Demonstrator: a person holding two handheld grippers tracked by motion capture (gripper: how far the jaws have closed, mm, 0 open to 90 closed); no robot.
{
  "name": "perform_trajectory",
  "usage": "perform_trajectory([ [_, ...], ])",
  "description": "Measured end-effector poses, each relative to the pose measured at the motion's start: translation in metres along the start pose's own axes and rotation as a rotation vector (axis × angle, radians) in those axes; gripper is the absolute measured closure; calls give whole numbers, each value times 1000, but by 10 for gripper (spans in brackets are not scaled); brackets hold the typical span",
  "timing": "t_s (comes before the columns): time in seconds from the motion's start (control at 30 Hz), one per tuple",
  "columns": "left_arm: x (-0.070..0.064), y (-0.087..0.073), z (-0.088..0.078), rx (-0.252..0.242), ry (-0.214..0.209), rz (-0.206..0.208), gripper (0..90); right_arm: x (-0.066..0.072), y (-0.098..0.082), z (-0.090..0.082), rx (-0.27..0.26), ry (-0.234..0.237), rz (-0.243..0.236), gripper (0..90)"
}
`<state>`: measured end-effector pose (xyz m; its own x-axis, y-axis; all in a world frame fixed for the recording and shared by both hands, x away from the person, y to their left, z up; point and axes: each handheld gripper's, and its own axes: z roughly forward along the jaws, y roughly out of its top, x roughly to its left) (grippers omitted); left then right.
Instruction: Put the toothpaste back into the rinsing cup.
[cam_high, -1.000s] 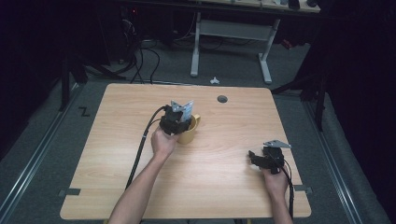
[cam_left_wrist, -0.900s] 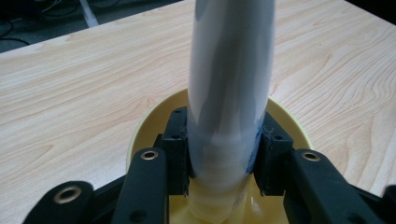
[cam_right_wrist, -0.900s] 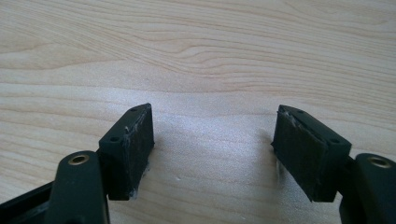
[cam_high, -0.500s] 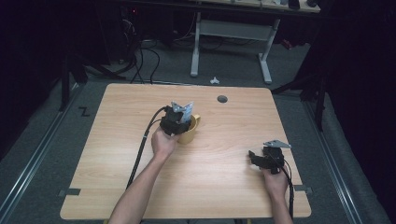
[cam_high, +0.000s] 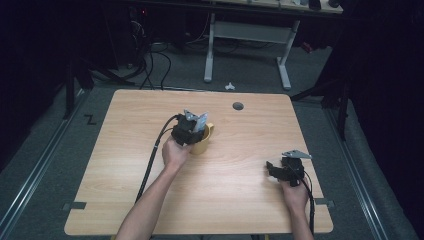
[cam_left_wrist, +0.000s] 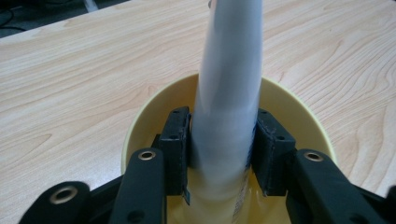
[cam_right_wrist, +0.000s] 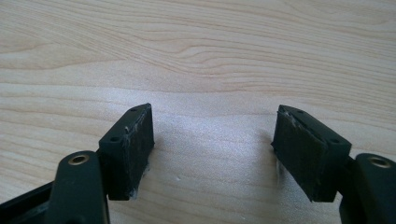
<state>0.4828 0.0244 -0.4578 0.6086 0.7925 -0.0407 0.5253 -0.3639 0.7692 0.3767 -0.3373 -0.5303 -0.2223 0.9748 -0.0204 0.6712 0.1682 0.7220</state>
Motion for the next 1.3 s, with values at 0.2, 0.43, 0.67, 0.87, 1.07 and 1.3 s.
perform_trajectory([
  [0.2,0,3,-8,-43,-7,-5,589,0,0,0,0,0,0,292],
  [0.43,1,4,-12,-41,-6,-4,550,0,0,0,0,0,0,292],
  [0.67,1,4,-14,-46,-1,-1,490,0,0,0,0,0,0,292],
  [0.87,1,4,-18,-45,-2,3,460,0,0,0,0,0,0,292],
  [1.07,0,4,-22,-47,-17,7,436,0,0,0,0,0,0,292],
  [1.3,-1,2,-28,-67,-26,4,434,0,0,0,0,0,0,292],
])
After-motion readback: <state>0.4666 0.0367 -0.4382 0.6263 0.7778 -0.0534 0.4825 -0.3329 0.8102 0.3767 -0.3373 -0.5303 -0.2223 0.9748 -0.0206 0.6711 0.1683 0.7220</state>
